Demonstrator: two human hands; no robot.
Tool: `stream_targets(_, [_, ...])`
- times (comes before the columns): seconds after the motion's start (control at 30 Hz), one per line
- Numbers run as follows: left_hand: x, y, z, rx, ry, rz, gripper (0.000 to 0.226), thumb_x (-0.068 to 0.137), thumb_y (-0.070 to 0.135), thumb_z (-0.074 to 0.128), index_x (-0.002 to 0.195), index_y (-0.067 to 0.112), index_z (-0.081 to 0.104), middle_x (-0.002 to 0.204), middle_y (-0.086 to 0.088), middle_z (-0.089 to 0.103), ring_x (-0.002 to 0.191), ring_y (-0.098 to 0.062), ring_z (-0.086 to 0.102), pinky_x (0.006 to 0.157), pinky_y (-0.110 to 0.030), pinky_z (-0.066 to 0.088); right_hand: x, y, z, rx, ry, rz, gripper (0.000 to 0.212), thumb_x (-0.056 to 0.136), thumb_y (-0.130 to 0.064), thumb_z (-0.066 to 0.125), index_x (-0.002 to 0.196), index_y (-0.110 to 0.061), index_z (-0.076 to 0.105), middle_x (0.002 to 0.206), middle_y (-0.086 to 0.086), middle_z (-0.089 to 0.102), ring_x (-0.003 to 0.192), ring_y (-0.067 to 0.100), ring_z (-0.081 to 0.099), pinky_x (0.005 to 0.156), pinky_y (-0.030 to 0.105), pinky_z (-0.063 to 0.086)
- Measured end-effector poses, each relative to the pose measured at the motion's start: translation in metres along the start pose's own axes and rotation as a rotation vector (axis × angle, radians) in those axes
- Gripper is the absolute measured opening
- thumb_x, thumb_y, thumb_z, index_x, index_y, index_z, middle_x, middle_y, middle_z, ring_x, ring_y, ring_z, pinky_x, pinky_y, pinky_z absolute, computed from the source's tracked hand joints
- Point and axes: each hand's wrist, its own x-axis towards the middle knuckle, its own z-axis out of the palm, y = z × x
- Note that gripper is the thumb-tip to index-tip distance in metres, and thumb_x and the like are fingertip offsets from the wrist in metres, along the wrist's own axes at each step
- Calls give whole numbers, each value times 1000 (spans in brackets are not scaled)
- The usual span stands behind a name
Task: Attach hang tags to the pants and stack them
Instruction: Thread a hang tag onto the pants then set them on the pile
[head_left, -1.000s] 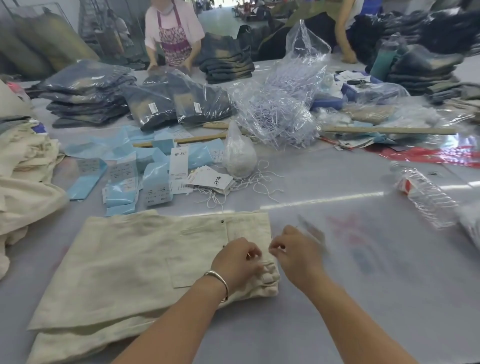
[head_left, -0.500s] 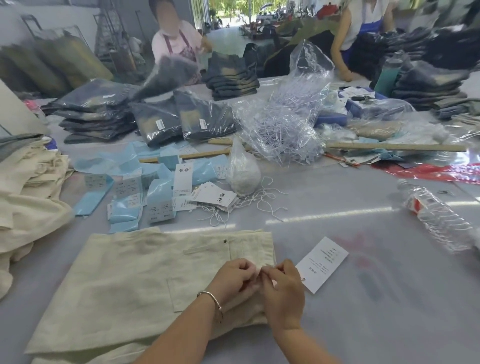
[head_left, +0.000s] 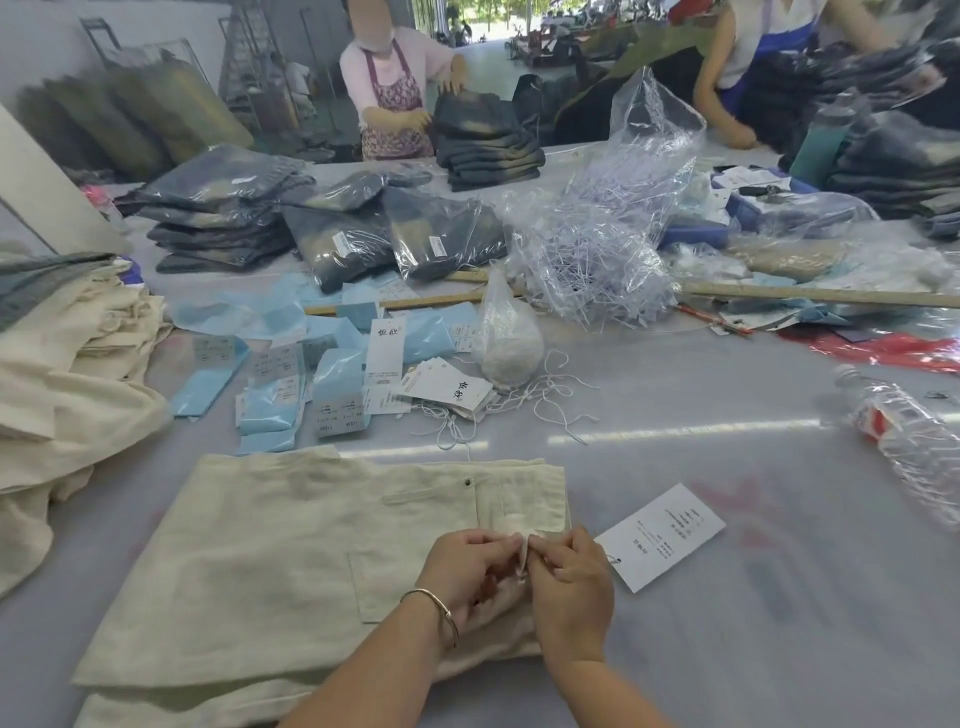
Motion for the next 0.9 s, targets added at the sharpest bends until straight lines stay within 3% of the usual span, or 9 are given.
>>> stream_targets(0.1, [3, 2, 4, 21, -5, -49, 15, 85, 14, 71, 73, 9, 66, 59, -3, 50, 48, -10, 38, 43, -19, 25, 0, 3, -4, -47, 2, -73, 16, 76, -7, 76, 65, -18, 75, 70, -4, 50, 70, 17, 51, 57, 24, 40])
stream_targets(0.2, [7, 1, 7, 59, 27, -38, 20, 88, 11, 66, 69, 10, 61, 53, -1, 47, 42, -9, 35, 39, -18, 22, -1, 2, -9, -34, -15, -145, 16, 76, -6, 76, 65, -17, 74, 72, -3, 52, 70, 20, 55, 57, 30, 45])
stream_targets(0.33, [8, 3, 10, 122, 92, 65, 21, 94, 12, 59, 73, 9, 59, 56, -2, 59, 37, -8, 44, 34, -17, 29, -2, 13, -28, -24, 45, -296, 11, 75, -12, 80, 80, -20, 77, 96, -5, 60, 82, 4, 55, 65, 19, 46])
stream_targets(0.47, [11, 10, 11, 253, 129, 215, 18, 95, 16, 59, 76, 13, 60, 80, -1, 76, 54, -5, 58, 47, -17, 40, 17, 41, -60, -150, 105, -251, 19, 76, 3, 71, 87, -12, 70, 95, 0, 64, 85, 22, 62, 70, 32, 52])
stream_targets(0.57, [10, 16, 15, 281, 50, 237, 14, 95, 19, 59, 82, 14, 56, 80, 0, 76, 48, -2, 54, 41, -15, 33, 36, 51, -77, -307, -148, -138, 33, 74, -6, 72, 106, -15, 69, 109, -4, 65, 107, 24, 58, 85, 32, 43])
stream_targets(0.63, [9, 16, 19, 262, -3, 223, 12, 94, 19, 60, 85, 13, 56, 75, -2, 75, 46, -4, 53, 40, -16, 30, 43, 54, -81, -476, -372, -211, 52, 74, -23, 71, 125, -29, 60, 134, -16, 51, 129, 11, 42, 95, 24, 26])
stream_targets(0.7, [8, 15, 23, 222, -19, 219, 13, 93, 15, 61, 81, 12, 57, 63, -1, 70, 43, -5, 52, 39, -15, 31, 49, 53, -84, -532, -538, -232, 66, 70, -31, 65, 133, -40, 50, 145, -25, 35, 138, 0, 26, 95, 20, 13])
stream_targets(0.8, [8, 16, 26, 197, -24, 231, 16, 93, 11, 62, 77, 11, 58, 56, 1, 64, 43, -6, 50, 41, -15, 34, 54, 50, -84, -612, -593, -272, 66, 73, -31, 59, 137, -43, 44, 149, -26, 30, 140, -1, 21, 102, 24, 7])
stream_targets(0.9, [7, 22, 25, 216, -20, 277, 17, 93, 11, 62, 76, 11, 59, 57, 3, 63, 45, -5, 50, 44, -15, 36, 63, 43, -84, -716, -547, -319, 50, 86, -16, 49, 131, -39, 52, 142, -22, 45, 135, 2, 31, 105, 30, 8])
